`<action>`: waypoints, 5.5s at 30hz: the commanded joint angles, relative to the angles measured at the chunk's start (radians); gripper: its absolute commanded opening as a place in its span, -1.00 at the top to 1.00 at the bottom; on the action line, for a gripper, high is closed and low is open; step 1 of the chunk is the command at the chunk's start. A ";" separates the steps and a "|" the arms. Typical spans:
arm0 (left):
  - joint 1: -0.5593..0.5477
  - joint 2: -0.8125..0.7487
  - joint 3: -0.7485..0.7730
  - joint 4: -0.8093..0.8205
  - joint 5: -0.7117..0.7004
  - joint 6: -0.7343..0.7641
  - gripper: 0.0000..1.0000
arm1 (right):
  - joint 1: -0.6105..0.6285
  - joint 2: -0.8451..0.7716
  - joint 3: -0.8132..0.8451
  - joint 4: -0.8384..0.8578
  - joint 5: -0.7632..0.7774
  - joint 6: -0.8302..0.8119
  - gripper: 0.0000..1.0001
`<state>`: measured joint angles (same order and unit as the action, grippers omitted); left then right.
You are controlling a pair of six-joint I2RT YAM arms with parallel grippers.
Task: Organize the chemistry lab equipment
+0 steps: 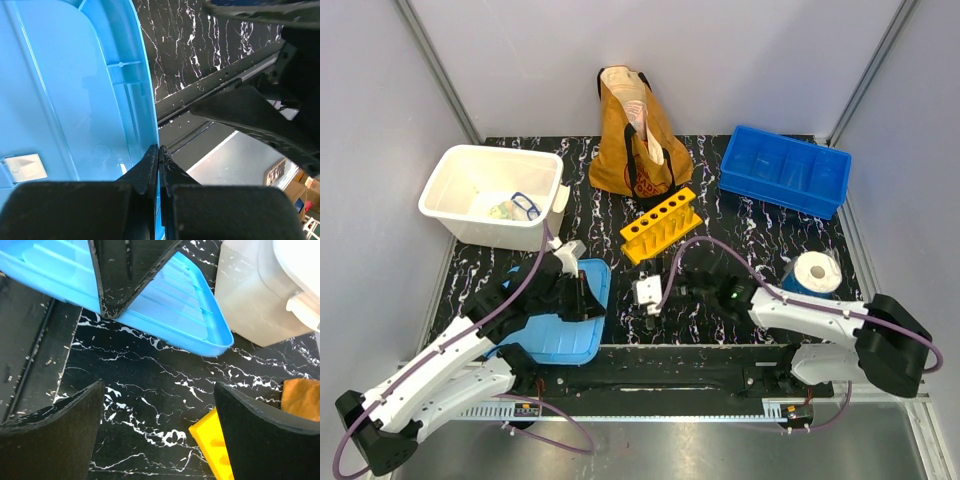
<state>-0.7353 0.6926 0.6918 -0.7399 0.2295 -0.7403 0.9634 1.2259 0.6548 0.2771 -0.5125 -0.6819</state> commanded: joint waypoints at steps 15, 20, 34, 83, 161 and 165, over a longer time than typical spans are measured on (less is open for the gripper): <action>-0.003 -0.071 0.014 0.019 0.096 0.033 1.00 | 0.193 0.228 0.190 0.027 0.236 -0.579 -0.66; -0.003 -0.088 0.054 -0.012 0.065 0.039 1.00 | 0.221 0.256 0.221 -0.007 0.220 -0.605 -0.35; -0.003 -0.044 0.271 -0.150 -0.014 0.123 -0.05 | 0.275 0.218 0.187 0.027 0.241 -0.581 0.95; -0.003 0.111 1.009 -0.360 -0.610 0.406 -0.98 | 0.271 0.136 0.526 0.194 0.591 1.053 1.00; -0.003 -0.199 0.479 -0.398 -0.661 -0.605 1.00 | 0.656 0.581 1.042 -0.607 1.456 0.363 0.10; -0.004 -0.200 0.491 -0.394 -0.668 -0.578 1.00 | 0.656 0.564 1.030 -0.559 1.482 0.338 0.71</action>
<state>-0.7387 0.5026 1.1217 -1.2205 -0.4221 -1.3415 1.6203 1.8286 1.6455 -0.3336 0.8803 -0.2890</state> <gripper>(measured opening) 0.149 0.257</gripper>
